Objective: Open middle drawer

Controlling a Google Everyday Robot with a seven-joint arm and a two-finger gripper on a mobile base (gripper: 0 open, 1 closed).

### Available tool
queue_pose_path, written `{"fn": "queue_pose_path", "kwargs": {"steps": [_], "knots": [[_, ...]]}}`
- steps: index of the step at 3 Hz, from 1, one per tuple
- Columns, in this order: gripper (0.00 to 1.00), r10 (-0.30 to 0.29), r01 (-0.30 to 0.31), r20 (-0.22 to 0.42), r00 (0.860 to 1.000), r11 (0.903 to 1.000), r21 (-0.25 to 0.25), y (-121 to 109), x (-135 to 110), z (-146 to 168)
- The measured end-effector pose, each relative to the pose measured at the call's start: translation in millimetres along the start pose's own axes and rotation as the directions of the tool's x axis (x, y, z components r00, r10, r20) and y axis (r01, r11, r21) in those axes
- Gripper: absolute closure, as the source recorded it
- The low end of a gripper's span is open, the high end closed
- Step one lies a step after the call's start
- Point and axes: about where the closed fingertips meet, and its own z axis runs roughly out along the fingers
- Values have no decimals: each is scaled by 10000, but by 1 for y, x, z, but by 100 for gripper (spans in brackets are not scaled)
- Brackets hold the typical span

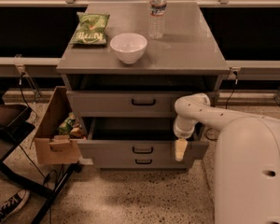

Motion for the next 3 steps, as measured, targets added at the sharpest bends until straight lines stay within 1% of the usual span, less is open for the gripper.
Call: {"fn": "queue_pose_path", "kwargs": {"steps": [1, 2, 3], "knots": [[0, 0, 0, 0, 10000, 10000, 0, 0, 0, 0], [5, 61, -29, 384, 9992, 9967, -816, 39, 4, 24], [38, 152, -82, 547, 9984, 9920, -1257, 81, 4, 27]]}}
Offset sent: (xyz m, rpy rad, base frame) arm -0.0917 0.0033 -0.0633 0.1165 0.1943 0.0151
